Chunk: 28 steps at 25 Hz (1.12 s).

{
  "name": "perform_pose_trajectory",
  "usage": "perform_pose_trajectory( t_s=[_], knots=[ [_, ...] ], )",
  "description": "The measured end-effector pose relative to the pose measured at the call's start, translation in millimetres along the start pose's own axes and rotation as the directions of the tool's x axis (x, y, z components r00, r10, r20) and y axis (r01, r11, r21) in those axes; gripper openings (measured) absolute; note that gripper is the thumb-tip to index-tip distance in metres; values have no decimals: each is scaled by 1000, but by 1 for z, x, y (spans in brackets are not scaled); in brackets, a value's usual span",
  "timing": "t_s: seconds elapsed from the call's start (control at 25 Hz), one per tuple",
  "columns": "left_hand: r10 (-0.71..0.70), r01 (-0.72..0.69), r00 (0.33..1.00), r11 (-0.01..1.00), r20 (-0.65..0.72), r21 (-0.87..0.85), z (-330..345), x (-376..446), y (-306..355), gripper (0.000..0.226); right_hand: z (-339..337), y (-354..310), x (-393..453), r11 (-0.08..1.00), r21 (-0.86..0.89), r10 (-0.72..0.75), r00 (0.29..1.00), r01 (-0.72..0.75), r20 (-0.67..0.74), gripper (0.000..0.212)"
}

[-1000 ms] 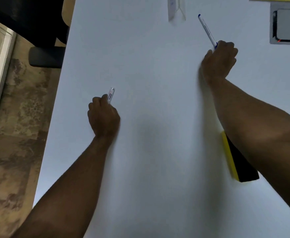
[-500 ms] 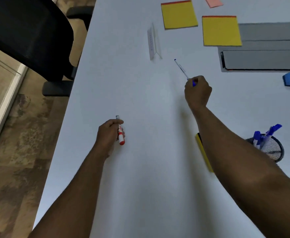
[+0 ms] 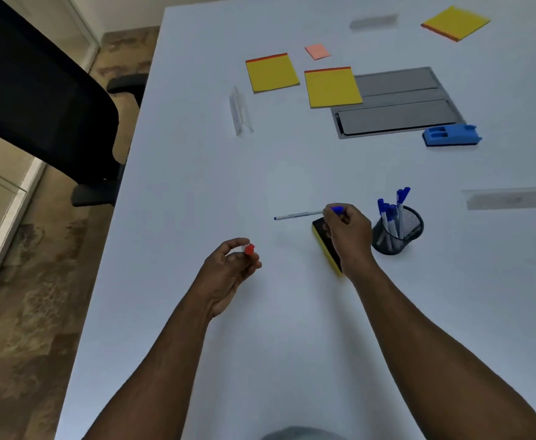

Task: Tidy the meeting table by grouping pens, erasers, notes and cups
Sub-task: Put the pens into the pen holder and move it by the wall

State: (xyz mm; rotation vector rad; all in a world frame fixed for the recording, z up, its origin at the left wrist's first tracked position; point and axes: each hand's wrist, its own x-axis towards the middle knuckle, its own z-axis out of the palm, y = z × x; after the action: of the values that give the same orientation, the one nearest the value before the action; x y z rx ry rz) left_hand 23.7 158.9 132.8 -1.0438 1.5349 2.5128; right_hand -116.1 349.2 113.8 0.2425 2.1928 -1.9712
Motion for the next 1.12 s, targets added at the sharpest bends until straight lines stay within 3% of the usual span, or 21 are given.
perform_pose_trajectory(
  t_s=[0.12, 0.2, 0.32, 0.44, 0.52, 0.72, 0.8, 0.88, 0.96, 1.04, 1.12],
  knots=[
    [15, -24, 999, 951, 29, 308, 23, -11, -25, 13, -44, -1, -11, 997, 63, -47, 998, 49, -31, 7],
    [32, -68, 996, 875, 84, 479, 40, -15, -38, 13, -79, -5, -9, 985, 43, -161, 981, 167, -111, 8],
    [88, -102, 995, 735, 55, 670, 63, -15, -48, 8, -124, -11, 0, 911, -190, -406, 877, 365, -256, 13],
    [111, -158, 987, 656, 113, 738, 99, -9, -53, 10, -156, -13, 21, 828, -372, -533, 797, 421, -284, 19],
    [114, -219, 975, 625, 189, 750, 126, -3, -52, 16, -165, -7, 39, 789, -490, -515, 834, 371, -198, 19],
    [104, -283, 954, 621, 280, 731, 172, 10, -54, 23, -170, 11, 66, 717, -674, -250, 968, 178, -10, 27],
    [93, -275, 955, 636, 282, 721, 181, 15, -56, 23, -172, 12, 62, 740, -657, -227, 973, 144, -43, 41],
    [115, -278, 957, 632, 267, 723, 191, 21, -57, 25, -168, 12, 53, 763, -618, -329, 937, 187, -122, 44],
    [169, -323, 946, 563, 277, 760, 202, 28, -57, 26, -157, 12, 41, 766, -566, -406, 912, 306, -58, 36],
    [205, -386, 922, 424, 328, 820, 214, 35, -59, 26, -146, 11, 28, 798, -483, -356, 929, 360, 104, 29],
    [196, -411, 910, 330, 365, 849, 223, 41, -61, 30, -142, 9, 21, 846, -409, -301, 940, 341, 161, 21]
  ],
)
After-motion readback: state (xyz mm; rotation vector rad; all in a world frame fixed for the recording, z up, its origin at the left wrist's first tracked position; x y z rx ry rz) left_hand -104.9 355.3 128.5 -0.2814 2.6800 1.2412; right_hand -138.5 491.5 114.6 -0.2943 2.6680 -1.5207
